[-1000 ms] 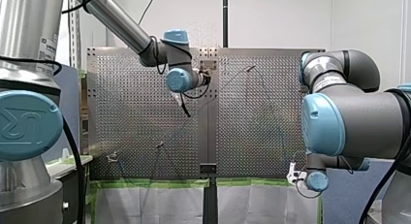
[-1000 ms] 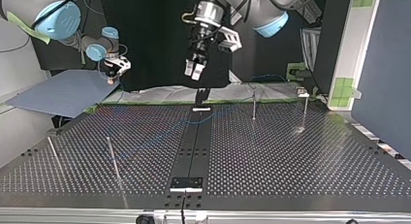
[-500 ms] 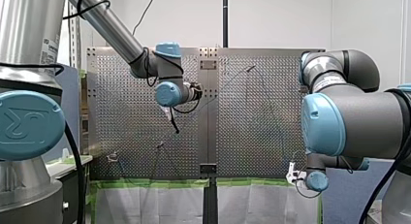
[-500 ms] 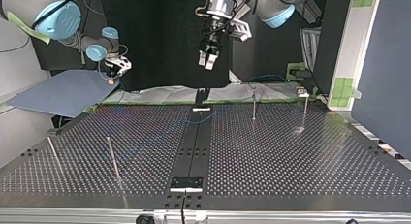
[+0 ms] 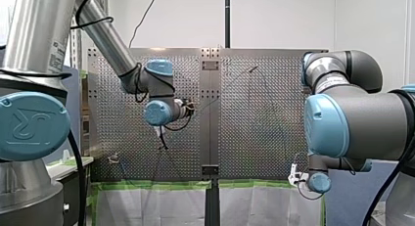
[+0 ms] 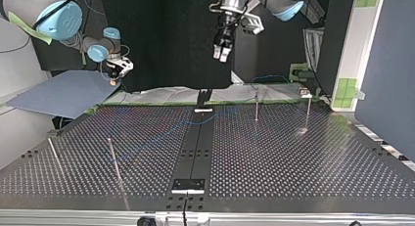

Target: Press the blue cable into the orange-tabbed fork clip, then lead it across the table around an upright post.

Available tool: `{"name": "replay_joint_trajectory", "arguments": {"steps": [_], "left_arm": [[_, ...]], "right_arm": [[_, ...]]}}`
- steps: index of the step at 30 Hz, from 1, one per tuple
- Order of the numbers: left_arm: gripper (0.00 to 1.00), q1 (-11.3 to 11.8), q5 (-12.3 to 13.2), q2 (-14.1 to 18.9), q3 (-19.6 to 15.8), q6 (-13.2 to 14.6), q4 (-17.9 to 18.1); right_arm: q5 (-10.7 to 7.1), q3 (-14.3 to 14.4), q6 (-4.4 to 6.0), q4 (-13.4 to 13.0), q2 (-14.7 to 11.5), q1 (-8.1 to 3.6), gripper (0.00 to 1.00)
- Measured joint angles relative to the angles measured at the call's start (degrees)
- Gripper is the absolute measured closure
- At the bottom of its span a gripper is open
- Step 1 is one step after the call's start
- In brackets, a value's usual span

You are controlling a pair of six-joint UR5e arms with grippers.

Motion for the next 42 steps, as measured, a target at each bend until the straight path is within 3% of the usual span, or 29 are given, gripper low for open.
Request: {"name": "replay_joint_trajectory", "arguments": {"steps": [8, 18, 42], "left_arm": [[0.0, 0.38, 1.97, -4.0, -4.06, 0.29, 4.07], [0.0, 0.64, 1.74, -6.92, -9.01, 2.77, 7.09], [0.0, 0.69, 1.72, -7.0, -9.6, 2.91, 7.23]], "right_arm": [[-0.02, 0.0, 0.0, -0.05, 0.0, 0.08, 1.0], [-0.1, 0.0, -0.06, -0.07, -0.04, 0.36, 1.0], [-0.11, 0.0, -0.09, -0.06, -0.05, 0.39, 1.0]]}}
